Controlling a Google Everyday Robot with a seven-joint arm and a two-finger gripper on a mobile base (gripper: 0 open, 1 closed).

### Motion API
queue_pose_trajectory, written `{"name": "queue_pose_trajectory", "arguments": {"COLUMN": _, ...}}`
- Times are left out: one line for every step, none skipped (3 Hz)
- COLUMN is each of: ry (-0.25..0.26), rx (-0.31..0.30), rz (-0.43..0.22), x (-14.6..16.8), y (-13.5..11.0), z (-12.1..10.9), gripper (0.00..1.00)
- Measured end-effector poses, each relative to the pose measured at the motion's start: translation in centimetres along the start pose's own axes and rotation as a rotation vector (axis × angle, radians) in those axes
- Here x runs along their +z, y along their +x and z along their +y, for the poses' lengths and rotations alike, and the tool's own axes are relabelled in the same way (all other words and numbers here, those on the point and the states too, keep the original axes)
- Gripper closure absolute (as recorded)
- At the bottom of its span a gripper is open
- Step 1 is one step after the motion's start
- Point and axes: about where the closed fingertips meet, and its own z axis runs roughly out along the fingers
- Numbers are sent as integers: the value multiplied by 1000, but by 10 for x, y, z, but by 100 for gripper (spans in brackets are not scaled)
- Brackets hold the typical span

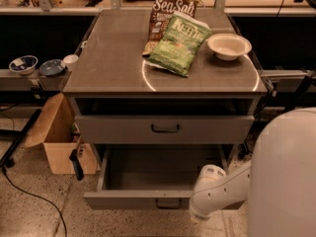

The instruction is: Close middle drawer

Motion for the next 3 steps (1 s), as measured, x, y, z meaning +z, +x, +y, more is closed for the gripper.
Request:
{"name": "queue_pose_trajectory", "arguments": {"ry": 35, "rx": 48, "rz": -15, "x": -1, "y": 5, "z": -16, "gripper": 100}}
{"name": "queue_pose_trajectory", "arguments": {"ry": 82, "rx": 66, "rz": -23, "x": -7, "y": 0, "z": -37, "gripper": 100}}
{"name": "queue_pose_trajectory", "arguments": {"ry": 134, "rx": 50, "rz": -35, "x": -11, "y": -19, "z": -69, "gripper": 100}}
